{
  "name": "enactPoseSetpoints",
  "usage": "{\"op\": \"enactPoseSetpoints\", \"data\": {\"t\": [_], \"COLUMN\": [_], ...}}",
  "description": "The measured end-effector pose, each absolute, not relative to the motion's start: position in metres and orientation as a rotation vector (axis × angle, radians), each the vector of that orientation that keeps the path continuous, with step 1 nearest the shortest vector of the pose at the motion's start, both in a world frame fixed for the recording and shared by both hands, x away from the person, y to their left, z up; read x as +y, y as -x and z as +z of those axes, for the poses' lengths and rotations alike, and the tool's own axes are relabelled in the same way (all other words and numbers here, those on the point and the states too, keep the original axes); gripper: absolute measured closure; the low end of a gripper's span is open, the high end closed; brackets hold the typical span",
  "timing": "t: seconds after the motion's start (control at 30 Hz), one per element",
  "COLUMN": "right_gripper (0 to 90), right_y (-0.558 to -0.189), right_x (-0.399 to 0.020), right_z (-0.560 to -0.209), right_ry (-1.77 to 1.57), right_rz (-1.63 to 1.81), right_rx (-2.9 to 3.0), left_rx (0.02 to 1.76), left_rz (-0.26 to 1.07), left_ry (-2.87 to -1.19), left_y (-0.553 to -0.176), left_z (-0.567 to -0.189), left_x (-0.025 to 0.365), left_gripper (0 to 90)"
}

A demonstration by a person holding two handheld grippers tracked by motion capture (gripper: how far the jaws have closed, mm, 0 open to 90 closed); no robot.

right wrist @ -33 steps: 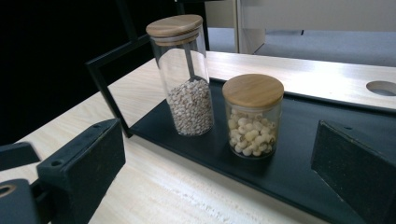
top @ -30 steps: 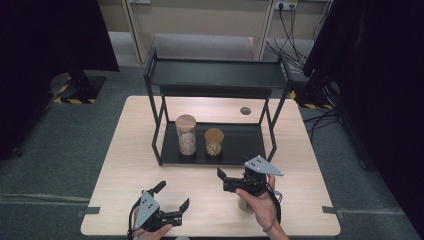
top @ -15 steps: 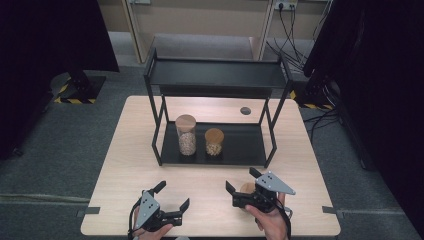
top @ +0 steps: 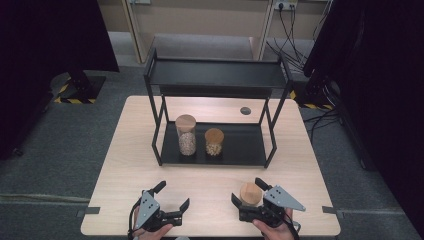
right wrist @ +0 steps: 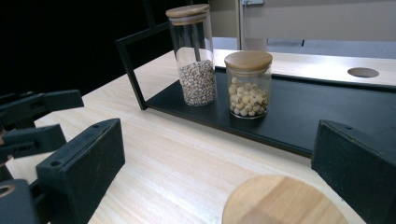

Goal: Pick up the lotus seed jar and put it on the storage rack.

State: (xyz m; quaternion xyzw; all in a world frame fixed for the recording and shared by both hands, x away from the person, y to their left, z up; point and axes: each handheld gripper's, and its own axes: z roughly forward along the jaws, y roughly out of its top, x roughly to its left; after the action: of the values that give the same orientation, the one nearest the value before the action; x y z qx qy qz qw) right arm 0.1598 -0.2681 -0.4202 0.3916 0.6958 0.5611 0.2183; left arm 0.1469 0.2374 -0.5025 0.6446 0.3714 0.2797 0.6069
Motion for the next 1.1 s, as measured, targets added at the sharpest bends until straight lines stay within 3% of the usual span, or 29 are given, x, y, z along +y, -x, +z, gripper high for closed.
{"op": "enactPoseSetpoints", "data": {"t": [1.1], "right_gripper": [3.0], "right_y": [-0.141], "right_x": [-0.283], "right_z": [-0.443], "right_ry": [-1.147], "right_rz": [1.498], "right_rx": [1.900], "left_rx": [0.856], "left_rz": [0.648], "left_ry": [-1.489], "left_y": [-0.147], "left_z": [-0.502], "left_x": [0.237], "left_gripper": [1.1]}}
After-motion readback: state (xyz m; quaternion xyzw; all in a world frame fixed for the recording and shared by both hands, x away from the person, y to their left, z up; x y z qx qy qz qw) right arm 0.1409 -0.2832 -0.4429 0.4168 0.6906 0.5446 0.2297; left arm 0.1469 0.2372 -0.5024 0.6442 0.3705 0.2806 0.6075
